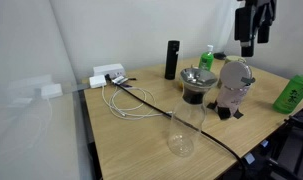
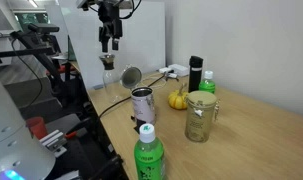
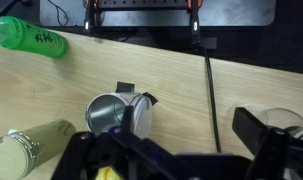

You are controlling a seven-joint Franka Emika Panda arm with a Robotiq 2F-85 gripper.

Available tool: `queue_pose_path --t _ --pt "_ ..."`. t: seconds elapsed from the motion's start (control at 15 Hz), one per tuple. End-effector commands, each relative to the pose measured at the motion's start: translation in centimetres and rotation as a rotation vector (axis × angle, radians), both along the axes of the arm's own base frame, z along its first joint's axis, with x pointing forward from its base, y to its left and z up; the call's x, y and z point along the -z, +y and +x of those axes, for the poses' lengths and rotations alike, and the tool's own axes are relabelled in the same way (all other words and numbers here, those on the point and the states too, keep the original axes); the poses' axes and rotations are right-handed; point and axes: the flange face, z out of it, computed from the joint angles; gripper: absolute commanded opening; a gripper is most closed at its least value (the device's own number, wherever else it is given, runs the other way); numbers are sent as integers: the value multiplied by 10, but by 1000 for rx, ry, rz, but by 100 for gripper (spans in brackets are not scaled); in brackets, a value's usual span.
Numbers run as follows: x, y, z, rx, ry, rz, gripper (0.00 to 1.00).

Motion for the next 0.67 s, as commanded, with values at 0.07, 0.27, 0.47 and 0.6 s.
queue_pose_path --t 0.07,0.27,0.47,0.6 --pt "-2 3 1 -9 -3 17 100" --pt "-7 15 3 -43 -31 86 100" --pt "-13 30 7 -95 -75 143 100" --pt "-16 38 11 -135 -101 176 100"
